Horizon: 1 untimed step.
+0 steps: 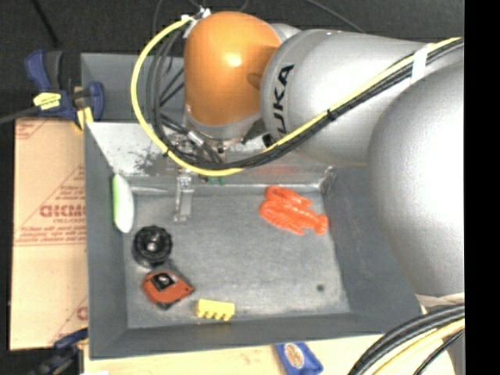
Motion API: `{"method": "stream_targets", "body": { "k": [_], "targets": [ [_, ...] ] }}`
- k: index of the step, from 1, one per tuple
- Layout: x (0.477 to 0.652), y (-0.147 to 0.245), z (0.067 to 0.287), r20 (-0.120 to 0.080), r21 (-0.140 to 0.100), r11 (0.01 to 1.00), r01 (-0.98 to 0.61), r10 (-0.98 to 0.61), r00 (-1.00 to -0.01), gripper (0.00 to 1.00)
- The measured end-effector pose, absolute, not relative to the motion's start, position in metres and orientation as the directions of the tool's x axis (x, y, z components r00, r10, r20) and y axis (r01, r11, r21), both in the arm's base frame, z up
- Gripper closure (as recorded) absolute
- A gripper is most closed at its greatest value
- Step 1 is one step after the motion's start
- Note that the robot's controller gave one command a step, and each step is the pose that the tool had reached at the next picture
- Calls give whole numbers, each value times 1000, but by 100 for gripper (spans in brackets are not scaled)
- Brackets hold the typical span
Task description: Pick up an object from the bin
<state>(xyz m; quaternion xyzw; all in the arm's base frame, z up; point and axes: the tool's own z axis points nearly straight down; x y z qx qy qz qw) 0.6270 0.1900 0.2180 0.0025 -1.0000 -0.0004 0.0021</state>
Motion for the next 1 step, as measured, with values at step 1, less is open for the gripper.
{"method": "stream_targets", "body": {
  "k": [1],
  "targets": [
    [628, 189, 223, -2, 2, 1000, -2, -2, -1000, 0]
  ]
}}
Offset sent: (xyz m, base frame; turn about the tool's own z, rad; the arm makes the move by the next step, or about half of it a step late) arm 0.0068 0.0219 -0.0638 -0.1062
